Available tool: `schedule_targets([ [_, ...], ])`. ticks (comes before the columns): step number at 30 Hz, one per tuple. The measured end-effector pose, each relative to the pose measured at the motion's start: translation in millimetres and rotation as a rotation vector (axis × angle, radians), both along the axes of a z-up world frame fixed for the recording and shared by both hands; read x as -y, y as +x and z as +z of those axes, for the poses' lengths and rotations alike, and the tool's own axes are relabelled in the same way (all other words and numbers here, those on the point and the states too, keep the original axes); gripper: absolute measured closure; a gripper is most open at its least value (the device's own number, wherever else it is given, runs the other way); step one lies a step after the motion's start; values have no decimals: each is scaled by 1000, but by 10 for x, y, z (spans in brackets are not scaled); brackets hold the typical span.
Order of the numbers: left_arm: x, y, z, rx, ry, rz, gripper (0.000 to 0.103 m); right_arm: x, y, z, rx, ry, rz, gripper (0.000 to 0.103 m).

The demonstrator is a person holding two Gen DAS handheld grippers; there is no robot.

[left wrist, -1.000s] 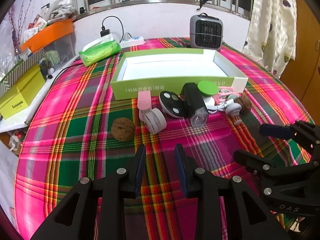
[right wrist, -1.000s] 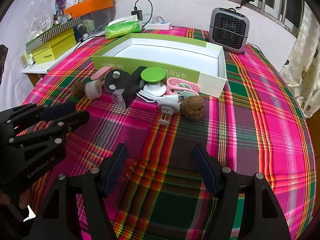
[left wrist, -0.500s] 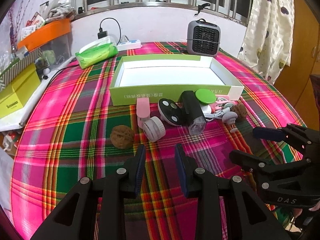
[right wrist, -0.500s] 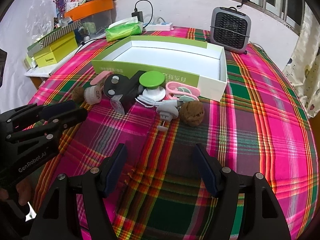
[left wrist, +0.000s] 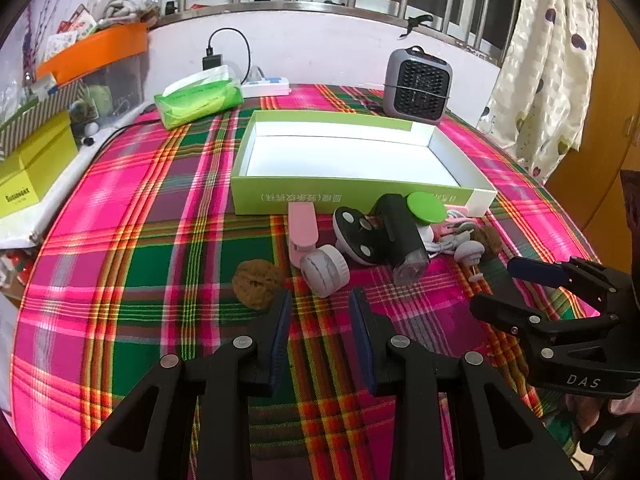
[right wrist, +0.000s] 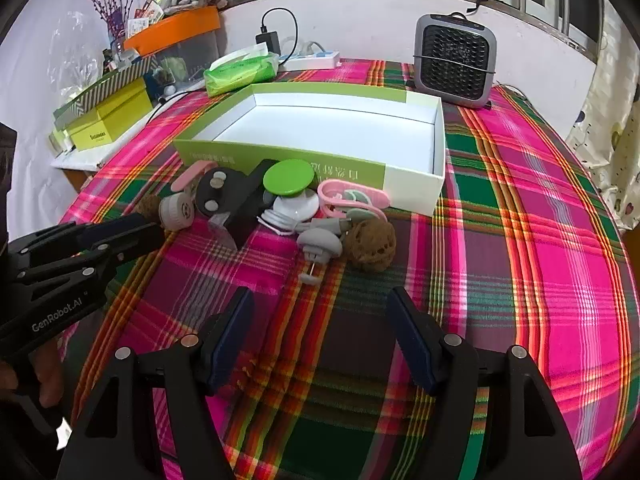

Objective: Organize objects
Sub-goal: 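Move the left tool toward the white roller while the right tool approaches the white plug, then close the left tool on the white roller while the right tool grasps the white plug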

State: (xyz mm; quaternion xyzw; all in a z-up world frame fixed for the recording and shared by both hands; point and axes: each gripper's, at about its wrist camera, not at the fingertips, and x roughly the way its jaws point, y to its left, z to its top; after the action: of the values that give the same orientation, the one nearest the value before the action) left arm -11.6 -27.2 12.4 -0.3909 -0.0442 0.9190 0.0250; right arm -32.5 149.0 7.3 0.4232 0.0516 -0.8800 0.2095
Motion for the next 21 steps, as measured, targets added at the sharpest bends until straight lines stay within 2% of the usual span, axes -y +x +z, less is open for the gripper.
schedule_targets([
  [4, 2, -47, -6, 2, 19, -6, 75, -1, -26, 23, -11, -9, 1, 37],
  [6, 0, -71, -13, 5, 24, -6, 75, 3, -47, 28, -14, -12, 3, 47],
  [10, -7, -110, -30, 12, 42, -10, 75, 23, -93, 7, -6, -17, 1, 56],
  [12, -7, -132, -36, 16, 48, -11, 75, 12, -111, -4, 6, -34, -5, 65],
  [21, 3, -223, -76, 37, 67, -3, 75, 24, -189, -20, 23, -41, -3, 66],
])
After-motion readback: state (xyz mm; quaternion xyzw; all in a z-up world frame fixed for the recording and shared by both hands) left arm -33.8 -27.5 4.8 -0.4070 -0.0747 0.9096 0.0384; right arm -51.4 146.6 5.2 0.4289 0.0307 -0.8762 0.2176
